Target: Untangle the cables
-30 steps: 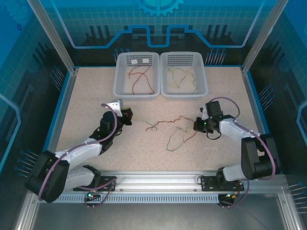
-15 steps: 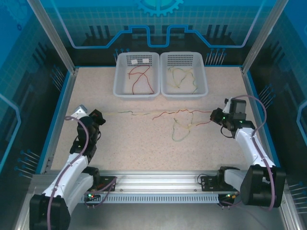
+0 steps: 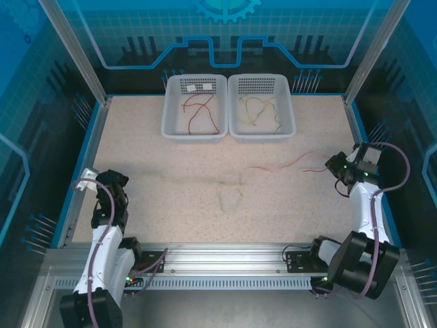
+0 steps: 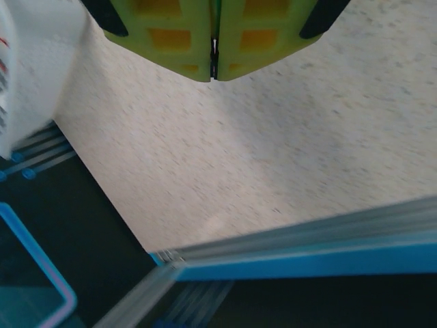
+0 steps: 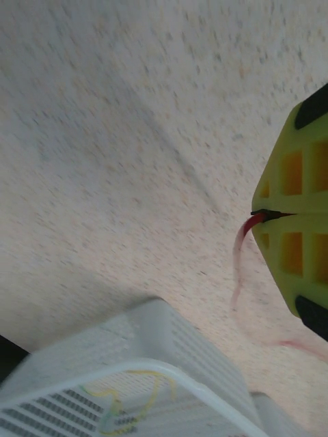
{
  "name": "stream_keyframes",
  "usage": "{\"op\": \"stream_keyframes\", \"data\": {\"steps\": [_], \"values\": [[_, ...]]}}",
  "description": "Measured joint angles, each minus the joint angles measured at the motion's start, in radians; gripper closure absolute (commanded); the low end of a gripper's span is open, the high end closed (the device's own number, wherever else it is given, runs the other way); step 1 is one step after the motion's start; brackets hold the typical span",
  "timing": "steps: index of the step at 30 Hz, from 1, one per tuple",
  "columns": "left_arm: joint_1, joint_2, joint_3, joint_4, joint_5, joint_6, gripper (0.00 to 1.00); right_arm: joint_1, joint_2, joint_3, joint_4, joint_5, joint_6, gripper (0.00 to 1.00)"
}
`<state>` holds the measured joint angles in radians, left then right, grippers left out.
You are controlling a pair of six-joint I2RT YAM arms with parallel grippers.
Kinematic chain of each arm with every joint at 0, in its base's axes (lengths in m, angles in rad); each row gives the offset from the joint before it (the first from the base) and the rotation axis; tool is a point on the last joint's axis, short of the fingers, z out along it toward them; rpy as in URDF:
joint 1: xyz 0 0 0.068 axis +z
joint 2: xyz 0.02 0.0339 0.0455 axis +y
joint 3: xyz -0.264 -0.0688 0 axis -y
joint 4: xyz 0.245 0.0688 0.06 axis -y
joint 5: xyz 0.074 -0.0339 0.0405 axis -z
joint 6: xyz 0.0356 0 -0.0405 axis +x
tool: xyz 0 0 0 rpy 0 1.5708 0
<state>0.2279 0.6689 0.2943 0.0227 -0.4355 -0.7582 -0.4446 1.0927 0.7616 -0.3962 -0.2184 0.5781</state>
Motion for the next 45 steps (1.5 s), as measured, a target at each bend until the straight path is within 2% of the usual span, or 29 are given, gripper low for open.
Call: {"op": "stream_keyframes", "data": {"steps": [7, 12, 14, 19, 26, 31, 36, 40, 45], "values": [[0.024, 0.016, 0.0, -0.023, -0.051, 0.003, 1.0, -0.021, -0.059, 0.047, -0.018, 0.069, 0.018, 1.0], [0.009, 0.024, 0.01, 0.005, 0.069, 0.08, 1.0, 0.003, -0.06, 0.07, 0.004, 0.0, 0.008, 1.0], [-0.045, 0.027, 0.043, 0.003, 0.111, 0.124, 1.0, 0.067, -0.067, 0.079, 0.003, -0.004, -0.01, 1.0], [-0.252, 0.038, 0.177, -0.001, 0.184, 0.241, 1.0, 0.261, -0.146, 0.135, 0.001, 0.001, -0.056, 1.0], [-0.361, 0.158, 0.253, 0.005, 0.343, 0.333, 1.0, 0.384, -0.217, 0.302, 0.016, -0.03, -0.076, 1.0], [-0.454, 0.305, 0.272, 0.011, 0.434, 0.374, 1.0, 0.521, -0.154, 0.446, 0.037, -0.061, -0.092, 1.0], [-0.557, 0.41, 0.273, 0.077, 0.45, 0.372, 1.0, 0.668, -0.023, 0.537, 0.114, -0.071, -0.109, 1.0], [-0.609, 0.438, 0.273, 0.126, 0.41, 0.359, 1.0, 0.75, 0.138, 0.601, 0.183, -0.048, -0.116, 1.0], [-0.618, 0.392, 0.208, 0.223, 0.304, 0.305, 1.0, 0.806, 0.379, 0.72, 0.266, -0.024, -0.116, 1.0]]}}
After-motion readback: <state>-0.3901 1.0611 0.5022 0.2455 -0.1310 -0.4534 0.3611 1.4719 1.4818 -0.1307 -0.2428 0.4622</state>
